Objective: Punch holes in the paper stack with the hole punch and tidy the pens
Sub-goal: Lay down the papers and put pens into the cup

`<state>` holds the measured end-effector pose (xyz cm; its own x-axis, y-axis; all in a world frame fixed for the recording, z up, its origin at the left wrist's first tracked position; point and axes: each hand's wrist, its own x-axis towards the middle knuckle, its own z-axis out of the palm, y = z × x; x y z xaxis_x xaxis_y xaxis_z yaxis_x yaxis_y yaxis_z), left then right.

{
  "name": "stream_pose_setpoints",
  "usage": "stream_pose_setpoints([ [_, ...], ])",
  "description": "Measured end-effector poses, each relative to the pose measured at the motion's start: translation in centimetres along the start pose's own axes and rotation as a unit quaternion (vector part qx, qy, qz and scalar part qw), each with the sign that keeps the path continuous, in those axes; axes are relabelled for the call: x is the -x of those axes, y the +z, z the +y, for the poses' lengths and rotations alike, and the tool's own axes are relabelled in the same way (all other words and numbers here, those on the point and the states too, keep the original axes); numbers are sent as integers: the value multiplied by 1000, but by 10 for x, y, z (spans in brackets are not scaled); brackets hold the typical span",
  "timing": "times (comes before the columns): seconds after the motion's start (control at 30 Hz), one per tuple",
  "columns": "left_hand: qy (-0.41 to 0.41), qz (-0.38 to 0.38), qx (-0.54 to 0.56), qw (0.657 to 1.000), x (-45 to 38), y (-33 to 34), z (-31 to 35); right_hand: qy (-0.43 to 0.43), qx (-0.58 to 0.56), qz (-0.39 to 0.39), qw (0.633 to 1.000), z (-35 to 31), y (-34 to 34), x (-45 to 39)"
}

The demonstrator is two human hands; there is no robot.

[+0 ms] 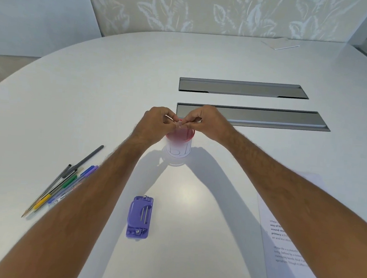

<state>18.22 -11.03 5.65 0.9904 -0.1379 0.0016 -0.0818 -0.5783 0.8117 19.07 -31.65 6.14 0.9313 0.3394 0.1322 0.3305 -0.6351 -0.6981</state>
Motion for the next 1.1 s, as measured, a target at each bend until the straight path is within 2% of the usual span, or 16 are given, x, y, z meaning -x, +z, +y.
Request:
stream_pose_setpoints([
  [0.2,33,18,-5,999,-2,-4,0,-16,39,-24,999,-2,-5,-1],
  [0.3,44,3,-27,999,-4,-5,0,-25,71,-37,996,-5,-7,0],
  [0.5,35,12,-40,999,-5,-4,1,-41,137,14,990,-8,1,2],
  [0.63,39,38,-44,998,-3,0,2,-22,90,46,995,-7,4,5],
  [0.77,47,44,-57,996,-2,1,2,1,83,24,996,-6,6,4],
  [0.9,55,55,-61,995,-1,0,2,-10,87,17,996,-4,5,3],
  [1.0,56,57,-28,996,-1,0,2,-20,85,41,995,-1,6,4],
  [1.1,71,64,-45,994,0,0,3,-32,81,53,995,3,9,5],
])
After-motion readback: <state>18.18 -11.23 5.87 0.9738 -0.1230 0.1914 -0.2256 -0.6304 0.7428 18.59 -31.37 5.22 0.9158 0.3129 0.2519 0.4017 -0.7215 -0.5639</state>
